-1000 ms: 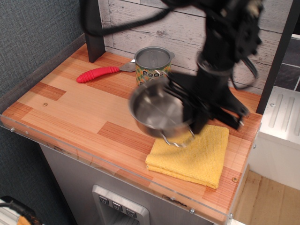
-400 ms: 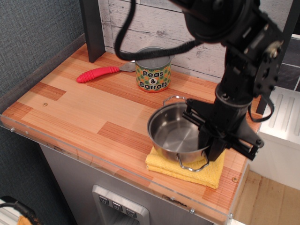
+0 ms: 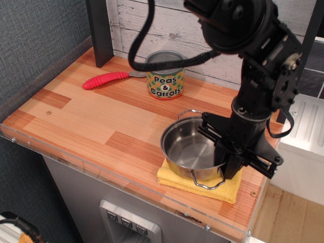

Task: Place pot on top of orange towel

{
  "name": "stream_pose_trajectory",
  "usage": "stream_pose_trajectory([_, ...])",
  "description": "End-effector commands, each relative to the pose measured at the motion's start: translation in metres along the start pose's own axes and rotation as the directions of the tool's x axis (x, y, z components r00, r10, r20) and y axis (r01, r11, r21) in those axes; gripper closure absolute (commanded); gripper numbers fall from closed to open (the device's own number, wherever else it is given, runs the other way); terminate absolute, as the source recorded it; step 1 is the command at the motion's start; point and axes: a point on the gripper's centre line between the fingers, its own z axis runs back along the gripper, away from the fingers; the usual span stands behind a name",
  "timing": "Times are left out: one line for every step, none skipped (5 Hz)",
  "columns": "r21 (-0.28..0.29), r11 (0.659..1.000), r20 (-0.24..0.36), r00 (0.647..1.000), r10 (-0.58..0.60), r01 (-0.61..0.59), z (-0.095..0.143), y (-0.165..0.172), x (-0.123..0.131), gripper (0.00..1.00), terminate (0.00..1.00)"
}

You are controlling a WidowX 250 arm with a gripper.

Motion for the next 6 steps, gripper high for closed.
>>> stream_pose_trajectory([-0.035,0.999,0.098,0.995,0.008,-0.004,0.026,0.004,-0.001,0.00,0.00])
stream_pose_trajectory([-0.052,0.999,0.124,0.992,0.017,-0.010,0.040,0.008,0.001,0.00,0.00])
stream_pose_trajectory([-0.046,0.999,0.161,0.986,0.034,-0.027,0.061,0.012,0.003,0.00,0.00])
stream_pose_trajectory([-0.019,0.999,0.157,0.986,0.049,-0.047,0.076,0.017,-0.002,0.00,0.00])
stream_pose_trajectory([0.001,0.999,0.127,0.991,0.044,-0.045,0.096,0.017,-0.015,0.00,0.00])
stream_pose_trajectory([0.001,0.998,0.109,0.992,0.064,-0.064,0.112,0.016,-0.036,0.00,0.00])
